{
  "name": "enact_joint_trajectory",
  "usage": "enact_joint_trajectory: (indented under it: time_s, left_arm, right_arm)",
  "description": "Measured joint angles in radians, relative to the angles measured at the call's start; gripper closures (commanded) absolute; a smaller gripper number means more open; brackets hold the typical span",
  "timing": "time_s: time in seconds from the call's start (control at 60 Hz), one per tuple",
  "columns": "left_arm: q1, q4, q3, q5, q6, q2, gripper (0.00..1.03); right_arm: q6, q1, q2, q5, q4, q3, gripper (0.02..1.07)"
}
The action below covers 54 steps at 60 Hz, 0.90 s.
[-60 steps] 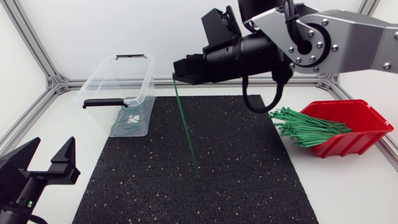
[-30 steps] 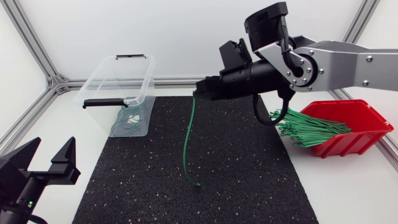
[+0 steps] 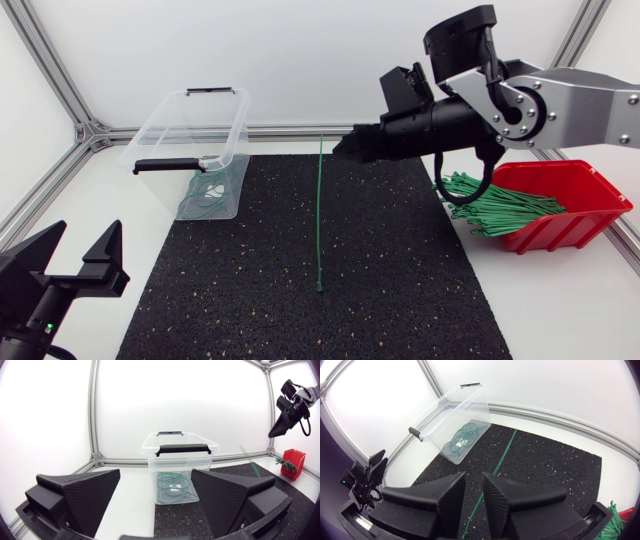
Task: Take a green cable tie from the red box, thread the tail through the head to close it, then place it in the transparent bin on the left.
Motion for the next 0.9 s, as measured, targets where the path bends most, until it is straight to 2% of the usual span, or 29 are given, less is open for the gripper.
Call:
enact_joint_trajectory:
  time_s: [0.083,0.333,0.5,0.75,0.9]
  left_arm:
    - [0.000,0.000,0.000,0.000,0.000,0.000,0.04]
    - [0.000,0.000,0.000,0.000,0.000,0.000,0.04]
    - [0.000,0.000,0.000,0.001,0.000,0.000,0.04]
    - [0.000,-0.002,0.000,0.012,0.000,0.000,0.04]
    - [0.000,-0.002,0.000,0.014,0.000,0.000,0.04]
  right_arm:
    - [-0.026,0.000,-0.010,0.002,-0.021,-0.003,0.49]
    - [-0.175,0.011,-0.052,0.043,-0.104,-0.029,0.45]
    - [-0.357,0.038,-0.101,0.049,-0.172,-0.029,0.34]
    - [-0.630,0.051,-0.114,0.092,-0.304,0.012,0.34]
    - [-0.800,0.078,-0.080,0.111,-0.333,0.047,0.34]
